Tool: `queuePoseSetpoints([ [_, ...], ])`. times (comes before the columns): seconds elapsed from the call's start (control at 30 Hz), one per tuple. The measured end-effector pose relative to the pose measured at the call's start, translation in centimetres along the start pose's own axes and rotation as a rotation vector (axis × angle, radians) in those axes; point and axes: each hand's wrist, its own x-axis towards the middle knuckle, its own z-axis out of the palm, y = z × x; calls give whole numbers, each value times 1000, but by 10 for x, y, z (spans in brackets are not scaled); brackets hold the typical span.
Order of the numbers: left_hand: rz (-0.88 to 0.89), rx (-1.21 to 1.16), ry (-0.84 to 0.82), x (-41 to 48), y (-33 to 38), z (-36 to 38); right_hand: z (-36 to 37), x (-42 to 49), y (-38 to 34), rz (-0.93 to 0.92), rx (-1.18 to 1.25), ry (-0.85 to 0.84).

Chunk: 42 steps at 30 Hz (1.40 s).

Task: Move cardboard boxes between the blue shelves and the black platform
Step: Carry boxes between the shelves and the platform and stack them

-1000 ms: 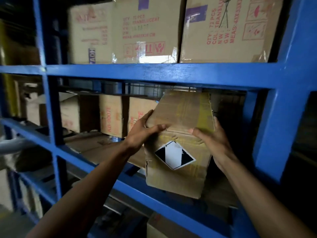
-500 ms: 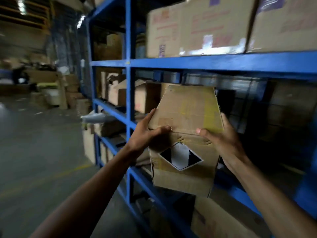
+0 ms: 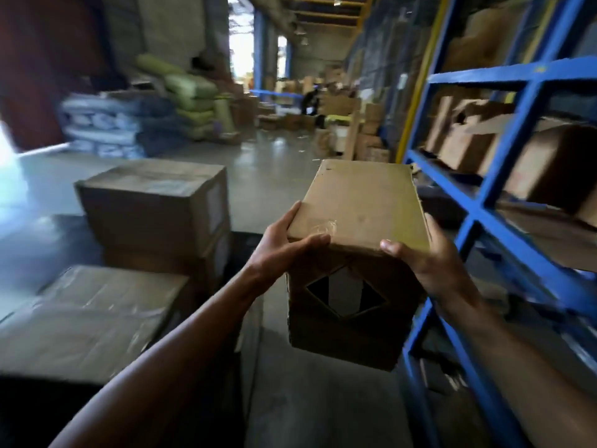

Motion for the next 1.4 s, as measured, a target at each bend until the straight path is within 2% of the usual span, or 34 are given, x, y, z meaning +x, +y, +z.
queuePoseSetpoints([
  [0.4, -57, 205, 612, -142, 11, -88, 131, -4, -19, -108, 168, -567],
  [0.67, -94, 396, 835, -206, 37, -170, 251, -15, -52, -177, 187, -741],
  [0.8, -143, 368, 904, -226, 27, -205, 303, -22, -62, -176, 201, -836],
  [1.0, -99, 325, 960, -232, 17, -250, 357, -16, -74, -159, 210, -915],
  [1.2, -129, 463, 941, -229, 23, -279, 382, -2, -71, -148, 200, -985],
  [1.33, -102, 663, 903, -191, 40, -283, 377, 23, -55, -76, 271, -1048],
  [1.4, -102, 734, 851, -167, 43, -279, 372, 42, -41, -82, 213, -1067],
])
